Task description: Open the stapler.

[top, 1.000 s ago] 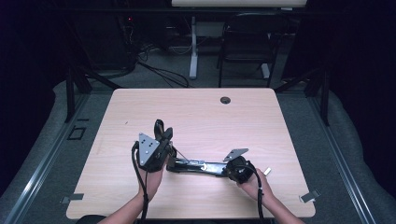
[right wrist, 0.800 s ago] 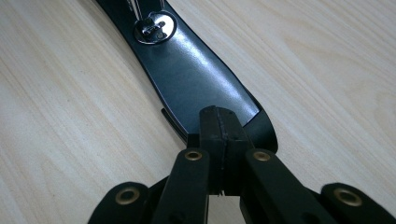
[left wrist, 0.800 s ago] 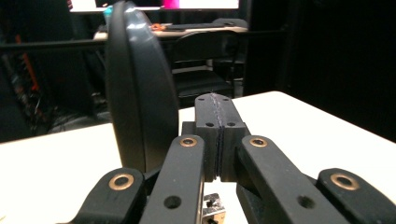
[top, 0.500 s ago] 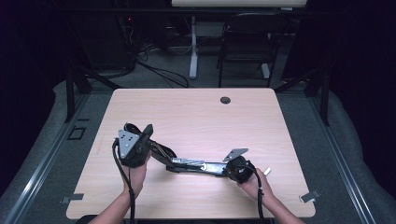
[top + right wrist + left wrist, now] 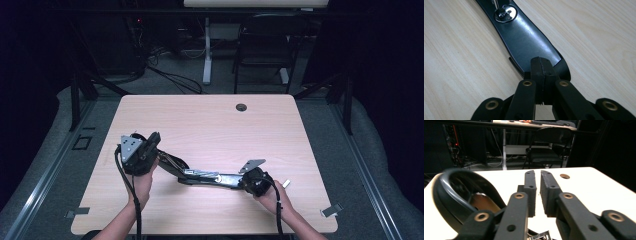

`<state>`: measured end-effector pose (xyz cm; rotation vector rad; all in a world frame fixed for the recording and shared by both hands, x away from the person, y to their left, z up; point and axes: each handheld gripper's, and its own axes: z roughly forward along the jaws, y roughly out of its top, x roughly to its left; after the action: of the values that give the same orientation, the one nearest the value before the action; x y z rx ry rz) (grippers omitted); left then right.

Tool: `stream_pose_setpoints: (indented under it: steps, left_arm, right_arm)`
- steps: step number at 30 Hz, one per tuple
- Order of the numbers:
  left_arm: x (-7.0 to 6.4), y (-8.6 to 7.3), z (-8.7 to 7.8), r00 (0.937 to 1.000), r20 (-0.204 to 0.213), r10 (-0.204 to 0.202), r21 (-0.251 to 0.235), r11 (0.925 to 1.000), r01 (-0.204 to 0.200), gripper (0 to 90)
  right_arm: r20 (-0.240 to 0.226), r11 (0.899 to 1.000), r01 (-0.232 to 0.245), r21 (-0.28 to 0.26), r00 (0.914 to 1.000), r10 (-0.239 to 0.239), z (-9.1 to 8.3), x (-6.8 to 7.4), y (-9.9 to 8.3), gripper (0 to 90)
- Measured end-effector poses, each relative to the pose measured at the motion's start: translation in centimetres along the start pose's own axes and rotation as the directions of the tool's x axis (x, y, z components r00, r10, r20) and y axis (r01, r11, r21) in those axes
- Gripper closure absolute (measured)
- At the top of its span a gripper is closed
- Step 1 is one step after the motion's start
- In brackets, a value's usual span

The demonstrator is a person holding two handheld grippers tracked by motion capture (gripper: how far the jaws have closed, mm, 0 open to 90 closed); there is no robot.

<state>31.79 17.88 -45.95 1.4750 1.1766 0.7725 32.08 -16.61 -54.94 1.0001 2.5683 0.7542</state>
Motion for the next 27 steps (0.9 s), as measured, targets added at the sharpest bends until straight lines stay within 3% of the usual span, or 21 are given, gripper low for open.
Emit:
stream_pose_setpoints:
  steps: [2, 6, 10, 15, 22, 27]
  left_arm:
    - [0.1, 0.5, -0.4, 1.0000, 0.004, -0.001, -0.009, 1.0000, 0.001, 76.0]
    - [0.4, 1.5, -1.1, 1.0000, -0.005, -0.001, -0.005, 1.0000, 0.001, 54.3]
    - [0.7, 1.9, -1.8, 0.9999, -0.006, 0.013, -0.017, 0.9998, -0.013, 43.3]
    - [1.2, 2.1, -2.4, 0.9994, -0.001, 0.033, -0.031, 0.9990, -0.033, 37.8]
    - [1.4, 2.4, -3.1, 0.9996, 0.018, 0.021, -0.052, 0.9984, -0.020, 30.0]
    - [1.5, 2.8, -3.8, 0.9991, 0.036, 0.024, -0.051, 0.9985, -0.022, 27.4]
  right_arm:
    - [0.002, 1.000, 0.009, 0.004, 1.0000, -0.009, 0.0, 0.0, 0.0, 90.0]
    - [0.001, 1.000, 0.018, 0.006, 0.9998, -0.018, 0.0, 0.0, 0.1, 90.0]
    - [0.004, 0.999, 0.037, 0.009, 0.9993, -0.037, 0.0, 0.1, 0.2, 90.0]
    - [0.005, 0.997, 0.072, 0.028, 0.9973, -0.073, -0.1, 0.2, 0.4, 82.1]
    - [-0.024, 0.994, 0.082, 0.071, 0.9965, -0.080, -0.3, 0.2, 0.9, 68.2]
    - [-0.025, 0.995, 0.083, 0.056, 0.9963, -0.082, -0.8, 0.1, 1.2, 57.7]
